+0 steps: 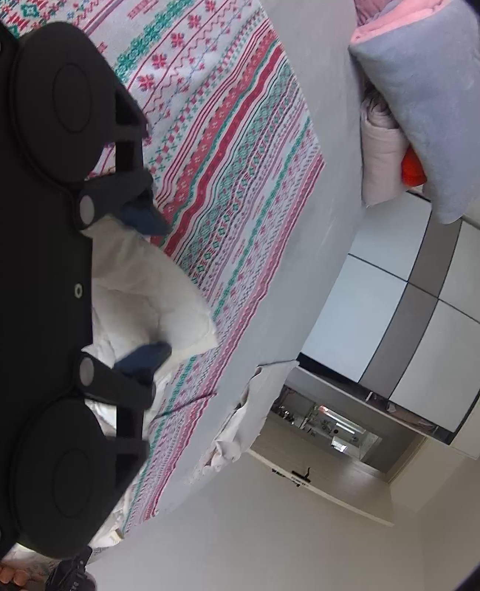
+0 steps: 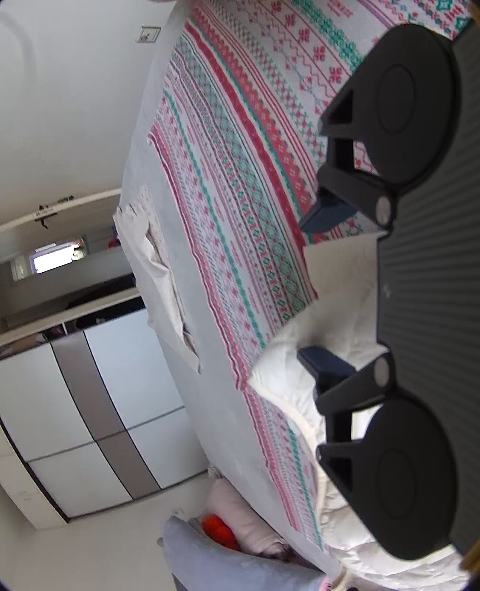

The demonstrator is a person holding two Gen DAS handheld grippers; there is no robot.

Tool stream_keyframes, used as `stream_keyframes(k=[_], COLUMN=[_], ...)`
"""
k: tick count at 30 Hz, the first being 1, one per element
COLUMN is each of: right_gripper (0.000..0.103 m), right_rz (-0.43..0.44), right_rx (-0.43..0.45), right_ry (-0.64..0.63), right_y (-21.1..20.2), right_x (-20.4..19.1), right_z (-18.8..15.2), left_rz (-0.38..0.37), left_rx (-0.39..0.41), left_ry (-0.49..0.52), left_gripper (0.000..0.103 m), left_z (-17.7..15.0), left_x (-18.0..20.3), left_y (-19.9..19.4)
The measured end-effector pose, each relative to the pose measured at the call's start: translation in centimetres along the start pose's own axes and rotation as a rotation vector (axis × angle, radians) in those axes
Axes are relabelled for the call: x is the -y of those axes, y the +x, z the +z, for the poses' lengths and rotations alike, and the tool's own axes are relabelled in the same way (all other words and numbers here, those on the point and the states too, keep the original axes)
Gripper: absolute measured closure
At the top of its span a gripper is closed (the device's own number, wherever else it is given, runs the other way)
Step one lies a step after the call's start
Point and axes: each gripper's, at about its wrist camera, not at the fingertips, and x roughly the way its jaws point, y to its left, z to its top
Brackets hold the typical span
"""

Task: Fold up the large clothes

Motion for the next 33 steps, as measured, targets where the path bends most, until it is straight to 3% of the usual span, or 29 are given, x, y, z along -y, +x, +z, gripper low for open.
stream_keyframes(k=[1,2,7,10,12,13,15,16,17,18,19,20,22,24,25,26,27,29,33], right_gripper=[0.085,0.091,0.103,0.103,0.103,0.103,0.1,0.098,0.085,0.068,0.03,0.019,0.021,0.03,0.048,0.082,0.09,0.096,0.097], right_rz=[0.0,-0.026,-0.163,-0.228,-0.195,-0.139,-0.031,0.022,0.082,0.151,0.2,0.238,0.205,0.077,0.054,0.07,0.073,0.044,-0.045], right_rx=[-0.017,0.0,0.216,0.224,0.157,0.138,0.062,0.054,0.054,0.053,0.054,0.049,-0.006,-0.054,-0.069,-0.086,-0.084,0.01,0.242], right_ry=[-0.008,-0.015,-0.118,-0.114,-0.055,-0.009,0.044,0.073,0.095,0.123,0.145,0.146,0.085,0.014,-0.009,-0.023,-0.032,-0.094,-0.229], right_y=[0.2,-0.1,-2.3,-0.4,2.0,2.9,4.8,5.0,5.2,5.1,5.1,5.1,5.8,6.6,6.9,7.2,7.0,5.3,1.5], right_x=[-0.5,-1.2,-4.0,-3.5,-2.5,-1.9,-1.2,-1.1,-1.0,-1.0,-0.9,-1.0,-2.0,-3.1,-3.4,-3.7,-4.1,-5.7,-9.1], right_z=[0.0,0.0,2.0,3.2,3.0,2.6,2.9,3.3,3.7,4.0,4.1,4.3,4.3,3.8,3.4,3.0,2.7,2.8,4.1], left_rz=[-0.003,-0.009,0.019,0.136,0.229,0.255,0.265,0.262,0.255,0.251,0.249,0.248,0.242,0.235,0.232,0.23,0.228,0.207,0.183], left_rx=[-0.013,-0.004,0.212,0.271,0.279,0.26,0.198,0.194,0.188,0.181,0.177,0.171,0.159,0.159,0.163,0.17,0.184,0.234,0.372], left_ry=[0.018,0.028,0.102,0.159,0.227,0.237,0.245,0.232,0.227,0.227,0.23,0.23,0.212,0.191,0.189,0.191,0.194,0.197,0.156], left_gripper=[0.084,0.086,0.088,0.088,0.088,0.087,0.087,0.087,0.087,0.087,0.087,0.087,0.087,0.087,0.087,0.087,0.088,0.091,0.091], left_z=[-0.1,-0.1,2.3,2.6,1.5,0.9,0.4,0.4,0.5,0.5,0.5,0.4,0.4,0.4,0.3,0.2,0.2,0.5,2.3], left_x=[0.5,1.1,3.4,3.3,2.9,2.5,1.8,1.5,1.4,1.4,1.3,1.2,0.8,0.7,0.8,1.1,1.5,2.1,2.9], left_y=[0.1,-0.2,-3.0,-1.0,1.8,3.2,5.6,6.1,6.5,6.8,7.0,7.1,7.3,7.0,6.9,6.5,6.0,4.6,1.9])
